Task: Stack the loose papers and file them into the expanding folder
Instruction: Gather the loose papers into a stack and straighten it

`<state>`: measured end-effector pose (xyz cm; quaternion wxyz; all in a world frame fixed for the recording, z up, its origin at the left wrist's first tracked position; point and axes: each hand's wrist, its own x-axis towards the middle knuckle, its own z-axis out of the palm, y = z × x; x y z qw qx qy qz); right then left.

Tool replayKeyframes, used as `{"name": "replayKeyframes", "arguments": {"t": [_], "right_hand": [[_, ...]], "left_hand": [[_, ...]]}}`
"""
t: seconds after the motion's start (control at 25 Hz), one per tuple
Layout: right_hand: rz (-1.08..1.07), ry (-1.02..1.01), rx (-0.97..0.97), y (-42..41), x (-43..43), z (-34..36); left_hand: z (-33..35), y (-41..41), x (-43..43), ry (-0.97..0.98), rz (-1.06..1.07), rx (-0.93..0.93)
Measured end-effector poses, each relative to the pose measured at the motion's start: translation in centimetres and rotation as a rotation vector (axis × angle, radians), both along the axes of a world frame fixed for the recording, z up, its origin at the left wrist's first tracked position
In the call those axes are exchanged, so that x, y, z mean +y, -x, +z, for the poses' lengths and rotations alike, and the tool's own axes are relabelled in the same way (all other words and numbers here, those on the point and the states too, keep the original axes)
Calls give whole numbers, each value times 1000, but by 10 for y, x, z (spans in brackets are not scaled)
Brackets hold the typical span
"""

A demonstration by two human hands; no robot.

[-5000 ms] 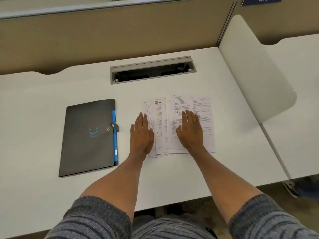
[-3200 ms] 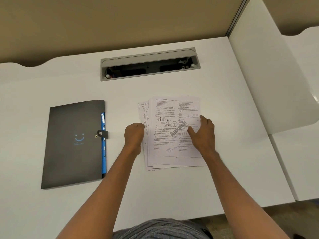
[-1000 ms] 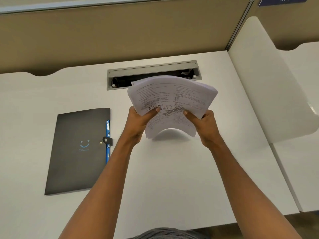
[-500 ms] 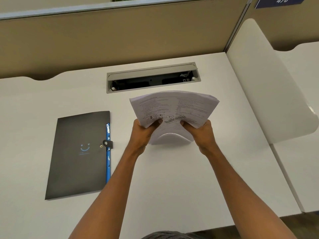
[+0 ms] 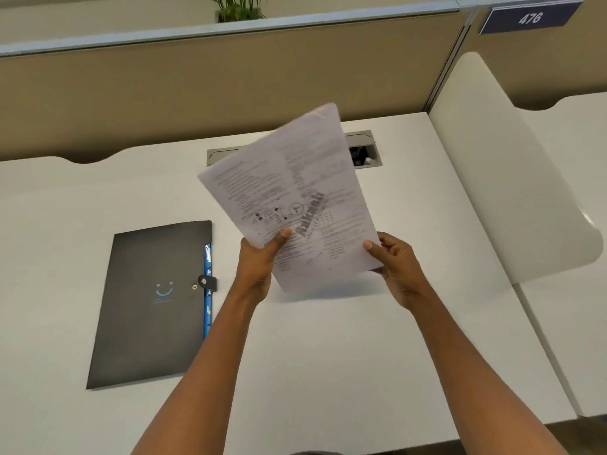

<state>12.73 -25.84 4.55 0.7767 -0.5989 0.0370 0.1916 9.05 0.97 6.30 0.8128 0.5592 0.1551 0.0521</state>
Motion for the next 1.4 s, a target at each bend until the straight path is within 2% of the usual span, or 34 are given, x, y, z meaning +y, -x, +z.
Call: {"name": "replayKeyframes", "arguments": {"t": [0.12,0.28,0.48,0.72,0.8,1.0,1.12,1.28,1.4], "right_hand": [[-22,-275,99,13,20,1],[-70,-406,106,24,62,9],[-210,-247,80,20,68,20],[-199,-4,79,9,33,22],[-177,53,62,6,18,25],[-18,173,-8,-2,-15,32],[65,217,-42,-5,-23,36],[18,283,-68,-5,-18,32],[-99,299,-118,0,-10,23]], "left_hand": [[6,-6,-10,200,63,-29],[12,-5,-38,372,92,-58],[7,4,-44,381,57,-55],[3,9,17,390,66,38],[4,8,46,356,22,74],[11,1,87,8,-357,194],[12,-2,77,-40,-490,235],[2,-2,54,-71,-442,229],[-5,0,35,-197,-324,177]]}}
